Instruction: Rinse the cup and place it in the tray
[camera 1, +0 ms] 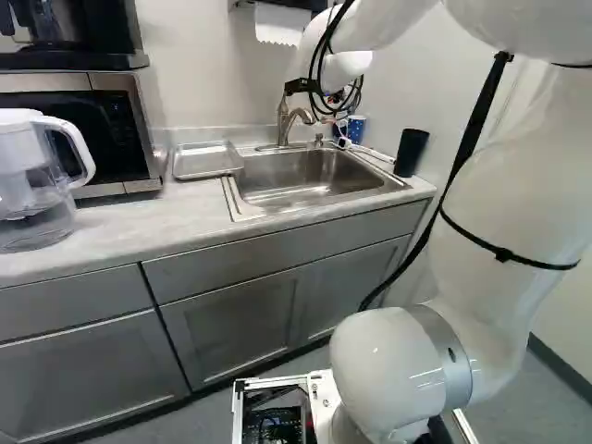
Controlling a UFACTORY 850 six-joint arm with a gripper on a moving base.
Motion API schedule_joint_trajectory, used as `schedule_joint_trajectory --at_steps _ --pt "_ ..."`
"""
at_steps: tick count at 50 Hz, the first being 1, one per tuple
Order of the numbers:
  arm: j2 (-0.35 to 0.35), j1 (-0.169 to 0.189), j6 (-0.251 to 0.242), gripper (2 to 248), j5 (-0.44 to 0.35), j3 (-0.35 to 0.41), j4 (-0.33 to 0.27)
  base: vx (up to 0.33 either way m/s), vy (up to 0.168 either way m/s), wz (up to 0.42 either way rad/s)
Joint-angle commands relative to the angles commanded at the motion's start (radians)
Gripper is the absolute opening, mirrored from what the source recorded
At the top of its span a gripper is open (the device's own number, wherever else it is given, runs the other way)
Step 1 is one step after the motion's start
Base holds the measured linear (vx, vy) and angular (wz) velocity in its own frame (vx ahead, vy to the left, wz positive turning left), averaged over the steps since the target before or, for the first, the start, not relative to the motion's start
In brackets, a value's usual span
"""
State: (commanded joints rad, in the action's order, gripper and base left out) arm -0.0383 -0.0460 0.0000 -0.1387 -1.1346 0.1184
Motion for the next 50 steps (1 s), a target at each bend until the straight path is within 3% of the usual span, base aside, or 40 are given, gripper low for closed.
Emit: schedule_joint_trajectory --at_steps 50 --pt "-0.163 0.003 0.000 247 -0.008 -0.111 0.000 0.000 0.000 0.000"
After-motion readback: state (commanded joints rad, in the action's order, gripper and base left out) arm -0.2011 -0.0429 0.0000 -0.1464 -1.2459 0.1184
